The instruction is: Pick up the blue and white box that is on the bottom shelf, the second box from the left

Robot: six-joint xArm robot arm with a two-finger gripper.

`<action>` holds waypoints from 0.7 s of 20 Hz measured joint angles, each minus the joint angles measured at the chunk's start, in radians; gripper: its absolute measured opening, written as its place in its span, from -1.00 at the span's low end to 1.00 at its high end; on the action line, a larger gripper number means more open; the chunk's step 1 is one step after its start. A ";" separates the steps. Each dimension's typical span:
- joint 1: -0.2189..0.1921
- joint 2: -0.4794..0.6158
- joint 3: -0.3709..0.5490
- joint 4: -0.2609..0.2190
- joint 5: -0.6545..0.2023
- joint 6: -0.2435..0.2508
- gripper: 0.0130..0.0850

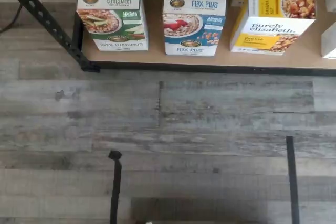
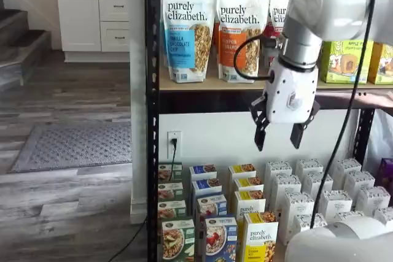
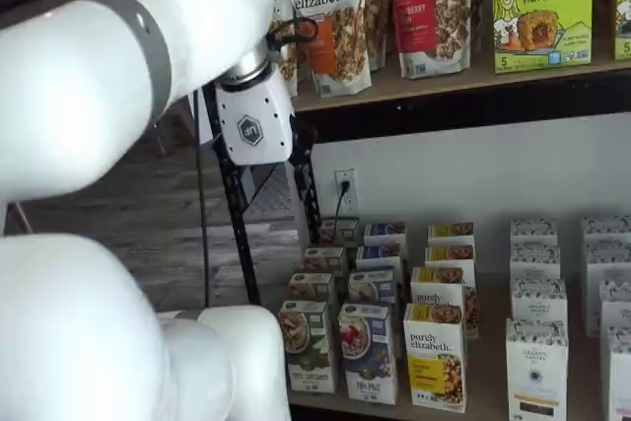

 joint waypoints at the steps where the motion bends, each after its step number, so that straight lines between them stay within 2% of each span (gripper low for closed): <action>1: 0.001 0.001 0.016 0.005 -0.018 0.000 1.00; 14: 0.012 0.021 0.197 0.061 -0.263 -0.014 1.00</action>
